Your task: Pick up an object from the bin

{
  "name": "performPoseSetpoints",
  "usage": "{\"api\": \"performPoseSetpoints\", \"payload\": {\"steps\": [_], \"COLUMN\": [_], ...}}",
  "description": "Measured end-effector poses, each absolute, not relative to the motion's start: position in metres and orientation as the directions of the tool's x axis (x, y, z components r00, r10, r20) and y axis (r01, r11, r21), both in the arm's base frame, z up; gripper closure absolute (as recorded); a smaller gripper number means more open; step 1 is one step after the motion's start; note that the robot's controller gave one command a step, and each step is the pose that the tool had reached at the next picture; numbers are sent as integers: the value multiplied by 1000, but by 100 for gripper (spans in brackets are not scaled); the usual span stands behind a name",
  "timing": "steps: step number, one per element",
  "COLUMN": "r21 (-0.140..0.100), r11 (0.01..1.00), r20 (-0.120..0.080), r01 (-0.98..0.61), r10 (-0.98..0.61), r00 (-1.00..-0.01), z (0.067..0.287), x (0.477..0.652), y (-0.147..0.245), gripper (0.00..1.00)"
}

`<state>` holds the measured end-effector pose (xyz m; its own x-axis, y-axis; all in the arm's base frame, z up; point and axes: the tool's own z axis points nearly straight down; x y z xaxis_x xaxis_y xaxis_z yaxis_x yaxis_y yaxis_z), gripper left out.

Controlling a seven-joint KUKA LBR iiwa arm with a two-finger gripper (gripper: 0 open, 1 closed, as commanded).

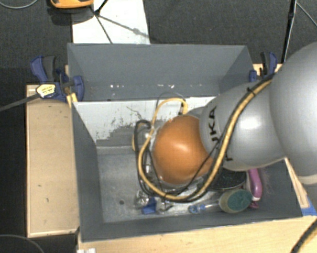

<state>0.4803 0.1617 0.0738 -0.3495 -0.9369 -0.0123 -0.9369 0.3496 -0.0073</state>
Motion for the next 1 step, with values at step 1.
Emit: {"api": "performPoseSetpoints", "payload": {"steps": [1], "r21": [-7], "r11": [337], "r20": [-6], "r01": [-942], "r10": [-942], "r00": [-337], "z": [202], "x": [495], "y": [159], "gripper": [100]}}
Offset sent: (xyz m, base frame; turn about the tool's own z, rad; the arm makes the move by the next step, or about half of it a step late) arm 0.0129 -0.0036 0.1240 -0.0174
